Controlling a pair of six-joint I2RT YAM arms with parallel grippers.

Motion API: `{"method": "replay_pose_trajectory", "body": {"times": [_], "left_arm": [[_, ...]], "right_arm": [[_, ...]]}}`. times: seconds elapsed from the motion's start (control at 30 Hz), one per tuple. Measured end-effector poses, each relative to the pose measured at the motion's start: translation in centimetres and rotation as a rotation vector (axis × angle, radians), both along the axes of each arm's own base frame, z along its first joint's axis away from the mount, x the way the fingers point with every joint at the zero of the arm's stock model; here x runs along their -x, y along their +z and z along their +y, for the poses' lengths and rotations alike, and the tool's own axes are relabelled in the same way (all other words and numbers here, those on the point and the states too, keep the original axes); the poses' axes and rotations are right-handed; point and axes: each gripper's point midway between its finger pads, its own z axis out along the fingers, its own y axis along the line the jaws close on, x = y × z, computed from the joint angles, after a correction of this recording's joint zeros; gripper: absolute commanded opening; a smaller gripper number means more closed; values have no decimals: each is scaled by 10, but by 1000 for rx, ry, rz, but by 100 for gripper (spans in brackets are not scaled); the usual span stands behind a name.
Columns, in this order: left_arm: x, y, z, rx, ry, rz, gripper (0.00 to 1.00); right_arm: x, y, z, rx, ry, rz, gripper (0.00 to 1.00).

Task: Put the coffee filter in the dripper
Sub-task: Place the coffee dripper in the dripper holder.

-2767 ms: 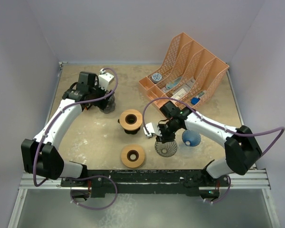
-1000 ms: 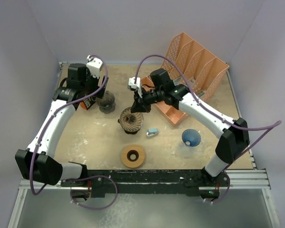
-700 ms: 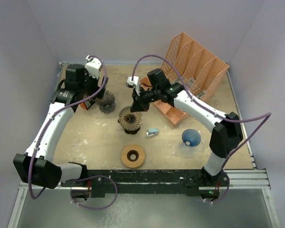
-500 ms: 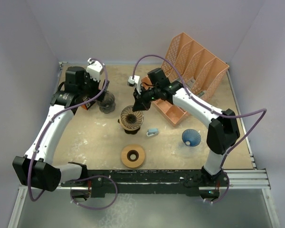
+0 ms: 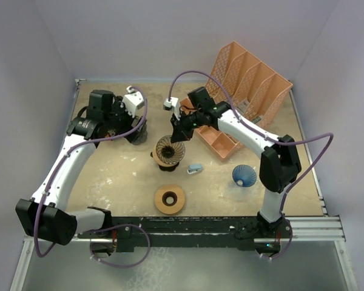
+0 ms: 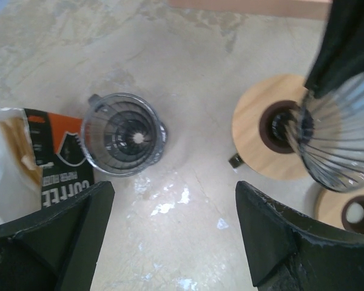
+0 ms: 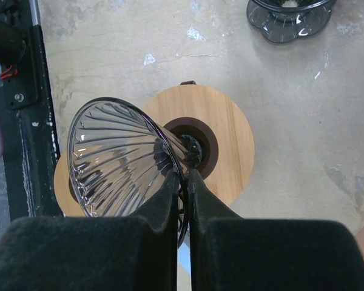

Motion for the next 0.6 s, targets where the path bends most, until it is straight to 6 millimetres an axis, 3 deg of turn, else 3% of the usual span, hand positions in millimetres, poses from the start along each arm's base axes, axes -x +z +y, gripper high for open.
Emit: {"method": "replay_pose_trajectory", "body": {"times": [0.3, 0.6], "left_arm": [[42, -7, -19, -60, -209, 44, 78], [87, -19, -51, -186, -496, 57, 76]], "right_arm": [[-6, -10, 4, 18, -1, 24, 0], [-11, -10, 8, 26, 1, 35, 11]]}}
